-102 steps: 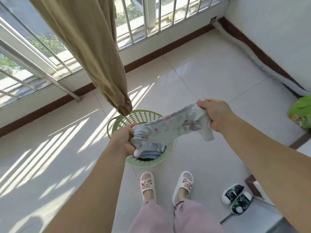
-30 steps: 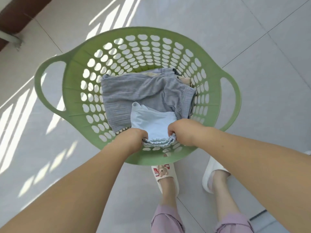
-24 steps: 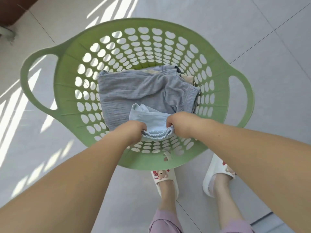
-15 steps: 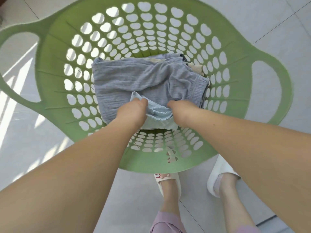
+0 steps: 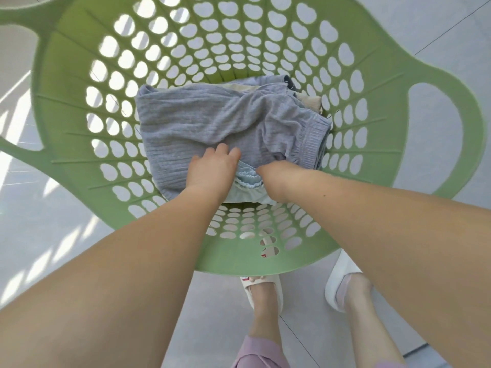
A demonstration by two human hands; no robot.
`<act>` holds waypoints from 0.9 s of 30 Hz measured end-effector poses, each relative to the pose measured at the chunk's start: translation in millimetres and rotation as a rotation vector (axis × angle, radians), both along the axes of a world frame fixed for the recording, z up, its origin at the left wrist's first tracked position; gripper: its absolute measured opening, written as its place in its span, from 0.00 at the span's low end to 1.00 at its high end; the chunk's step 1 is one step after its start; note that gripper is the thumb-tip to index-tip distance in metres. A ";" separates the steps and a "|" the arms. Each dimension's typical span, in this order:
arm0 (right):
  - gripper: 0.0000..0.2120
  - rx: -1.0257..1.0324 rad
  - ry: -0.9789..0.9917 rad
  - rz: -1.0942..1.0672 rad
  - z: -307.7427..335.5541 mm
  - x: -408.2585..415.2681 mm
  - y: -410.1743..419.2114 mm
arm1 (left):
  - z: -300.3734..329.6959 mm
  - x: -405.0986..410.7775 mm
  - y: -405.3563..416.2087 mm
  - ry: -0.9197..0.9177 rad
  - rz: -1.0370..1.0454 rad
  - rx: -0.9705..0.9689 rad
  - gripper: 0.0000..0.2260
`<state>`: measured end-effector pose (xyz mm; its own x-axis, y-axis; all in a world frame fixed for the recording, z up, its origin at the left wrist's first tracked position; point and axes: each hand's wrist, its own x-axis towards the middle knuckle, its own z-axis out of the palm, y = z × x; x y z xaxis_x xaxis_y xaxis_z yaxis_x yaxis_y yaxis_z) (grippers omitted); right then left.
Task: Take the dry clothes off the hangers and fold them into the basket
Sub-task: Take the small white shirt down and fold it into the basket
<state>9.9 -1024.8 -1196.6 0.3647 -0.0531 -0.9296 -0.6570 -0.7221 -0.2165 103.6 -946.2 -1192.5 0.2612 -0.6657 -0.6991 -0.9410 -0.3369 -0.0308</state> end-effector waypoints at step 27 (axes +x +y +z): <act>0.16 -0.133 -0.242 -0.179 107.3 -15.4 -18.0 | 83.1 -30.7 -7.1 0.332 0.398 -0.211 0.11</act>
<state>-5.5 -1042.8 -1089.2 0.5478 -0.2514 -0.7979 -0.7172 -0.6321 -0.2933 72.9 -953.3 -1109.4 0.3092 -0.6950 -0.6491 -0.6874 -0.6350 0.3525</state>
